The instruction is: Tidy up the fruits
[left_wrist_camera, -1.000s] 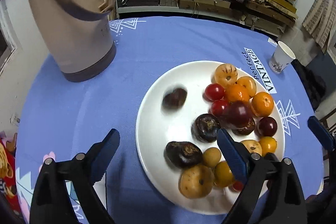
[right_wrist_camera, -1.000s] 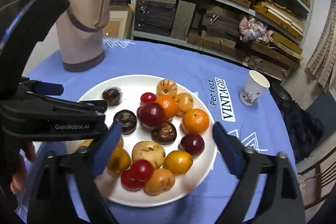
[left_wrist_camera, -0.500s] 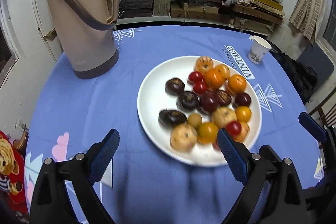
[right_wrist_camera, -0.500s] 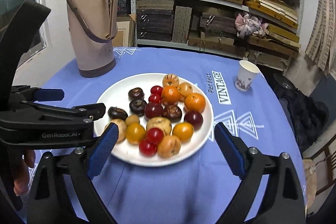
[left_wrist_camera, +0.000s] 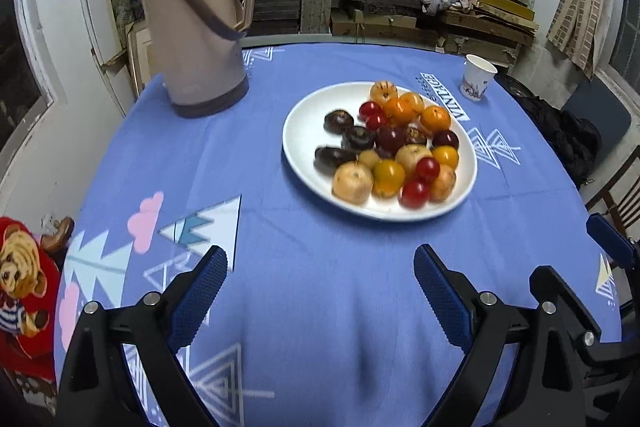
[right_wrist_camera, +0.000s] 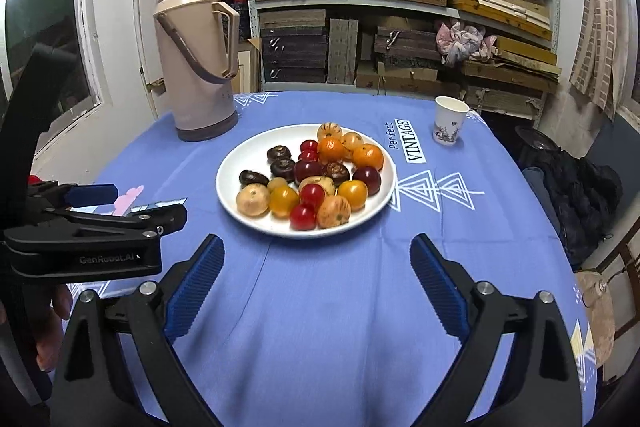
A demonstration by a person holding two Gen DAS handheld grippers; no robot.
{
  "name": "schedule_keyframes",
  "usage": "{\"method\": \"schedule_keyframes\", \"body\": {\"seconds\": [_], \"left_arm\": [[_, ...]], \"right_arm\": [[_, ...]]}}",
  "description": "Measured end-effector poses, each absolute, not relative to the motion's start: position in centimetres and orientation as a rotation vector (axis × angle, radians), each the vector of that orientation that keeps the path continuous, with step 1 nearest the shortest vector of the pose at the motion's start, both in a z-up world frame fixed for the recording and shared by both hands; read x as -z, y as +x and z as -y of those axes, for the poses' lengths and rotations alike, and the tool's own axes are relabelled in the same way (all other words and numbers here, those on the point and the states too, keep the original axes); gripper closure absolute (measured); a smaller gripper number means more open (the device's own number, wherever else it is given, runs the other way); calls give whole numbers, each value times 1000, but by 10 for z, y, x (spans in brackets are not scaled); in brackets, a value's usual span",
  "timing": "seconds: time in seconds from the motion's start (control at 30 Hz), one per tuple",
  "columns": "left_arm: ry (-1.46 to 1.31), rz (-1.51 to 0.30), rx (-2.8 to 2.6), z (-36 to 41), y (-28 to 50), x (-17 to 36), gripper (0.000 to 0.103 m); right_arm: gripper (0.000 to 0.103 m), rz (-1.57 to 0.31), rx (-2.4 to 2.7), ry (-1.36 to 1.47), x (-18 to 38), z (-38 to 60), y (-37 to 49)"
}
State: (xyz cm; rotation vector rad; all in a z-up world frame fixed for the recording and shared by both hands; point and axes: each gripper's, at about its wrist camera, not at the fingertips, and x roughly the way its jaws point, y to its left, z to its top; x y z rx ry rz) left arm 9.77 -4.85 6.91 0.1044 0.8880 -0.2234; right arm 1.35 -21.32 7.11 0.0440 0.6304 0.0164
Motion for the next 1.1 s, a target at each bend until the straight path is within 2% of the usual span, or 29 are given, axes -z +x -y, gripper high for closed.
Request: {"method": "schedule_keyframes", "body": {"seconds": [0.5, 1.1], "left_arm": [[85, -851, 210, 36, 47, -72, 5], [99, -882, 193, 33, 52, -61, 3]], "right_arm": [[8, -619, -4, 38, -72, 208, -26], [8, -634, 5, 46, -64, 210, -19]]}}
